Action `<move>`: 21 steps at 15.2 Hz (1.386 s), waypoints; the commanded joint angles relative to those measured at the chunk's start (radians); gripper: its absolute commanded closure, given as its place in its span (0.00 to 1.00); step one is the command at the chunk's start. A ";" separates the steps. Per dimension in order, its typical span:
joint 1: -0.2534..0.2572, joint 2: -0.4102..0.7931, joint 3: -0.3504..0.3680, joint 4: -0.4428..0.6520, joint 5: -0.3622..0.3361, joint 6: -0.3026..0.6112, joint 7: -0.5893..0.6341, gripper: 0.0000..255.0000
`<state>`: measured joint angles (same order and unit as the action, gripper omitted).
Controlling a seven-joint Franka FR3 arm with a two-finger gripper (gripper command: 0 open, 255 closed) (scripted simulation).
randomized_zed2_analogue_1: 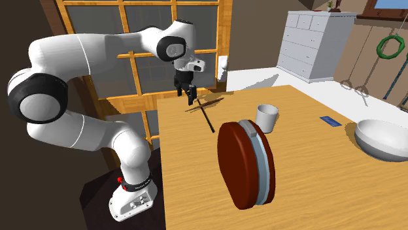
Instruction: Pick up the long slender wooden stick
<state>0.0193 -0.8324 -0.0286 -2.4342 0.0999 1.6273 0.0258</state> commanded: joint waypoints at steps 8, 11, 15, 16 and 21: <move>0.166 0.300 -0.049 0.164 -0.089 0.116 -0.452 0.00; 0.230 0.406 -0.049 0.233 -0.116 0.152 -0.633 0.00; 0.305 0.520 -0.032 0.307 -0.147 0.195 -0.859 0.00; 0.304 0.521 -0.032 0.295 -0.147 0.208 -0.858 0.00; 0.303 0.527 -0.033 0.233 -0.148 0.276 -0.857 0.00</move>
<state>0.3213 -0.3066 -0.0632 -2.1889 -0.0483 1.8898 -0.8326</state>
